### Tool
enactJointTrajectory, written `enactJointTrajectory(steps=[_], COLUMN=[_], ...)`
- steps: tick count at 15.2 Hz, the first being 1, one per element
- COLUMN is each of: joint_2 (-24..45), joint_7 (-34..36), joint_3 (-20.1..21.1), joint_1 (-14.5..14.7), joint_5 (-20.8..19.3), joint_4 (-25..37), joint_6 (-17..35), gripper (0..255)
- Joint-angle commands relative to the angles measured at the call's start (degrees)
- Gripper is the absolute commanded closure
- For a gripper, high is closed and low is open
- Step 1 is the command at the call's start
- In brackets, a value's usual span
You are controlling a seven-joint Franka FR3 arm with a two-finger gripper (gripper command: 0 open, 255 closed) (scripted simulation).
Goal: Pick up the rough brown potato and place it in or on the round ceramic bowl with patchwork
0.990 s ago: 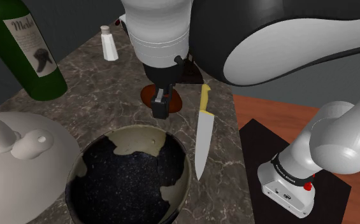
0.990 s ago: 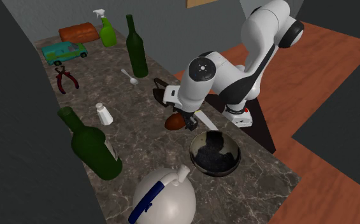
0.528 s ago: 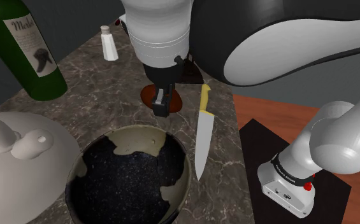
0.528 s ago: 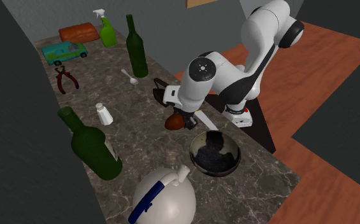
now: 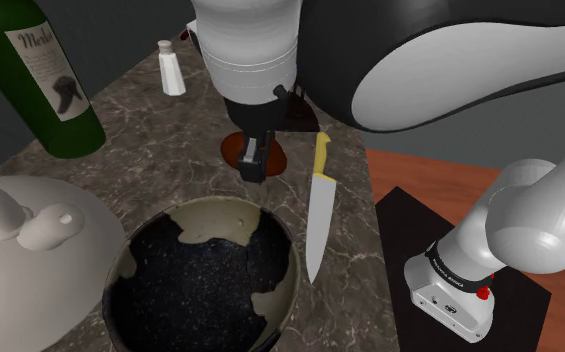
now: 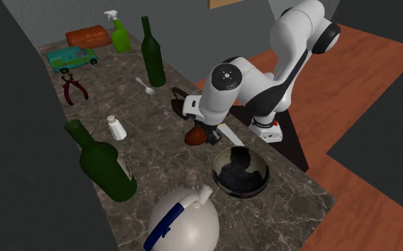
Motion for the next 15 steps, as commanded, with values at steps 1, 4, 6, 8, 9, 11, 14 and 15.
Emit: enactJointTrajectory(steps=[1, 4, 6, 8, 9, 11, 14, 15], joint_2=[-0.1, -0.2, -0.1, 0.0, 0.1, 0.3, 0.7, 0.9], joint_7=[-0.4, -1.0, -1.3, -1.6, -1.8, -2.1, -2.5, -2.6], joint_3=[-0.1, -0.2, -0.3, -0.3, -0.3, -0.3, -0.2, -0.1], joint_1=[0.0, -0.1, -0.2, -0.2, -0.3, -0.3, -0.5, -0.5], joint_5=[0.1, 0.1, 0.1, 0.1, 0.0, -0.1, -0.3, -0.4], joint_4=[1.0, 3.2, 4.8, 6.4, 7.2, 8.9, 11.6, 12.5], joint_6=[-1.1, -3.3, -4.7, -6.2, -7.0, -8.5, -10.8, -11.5], gripper=[255, 255, 255, 255, 255, 255, 255, 255])
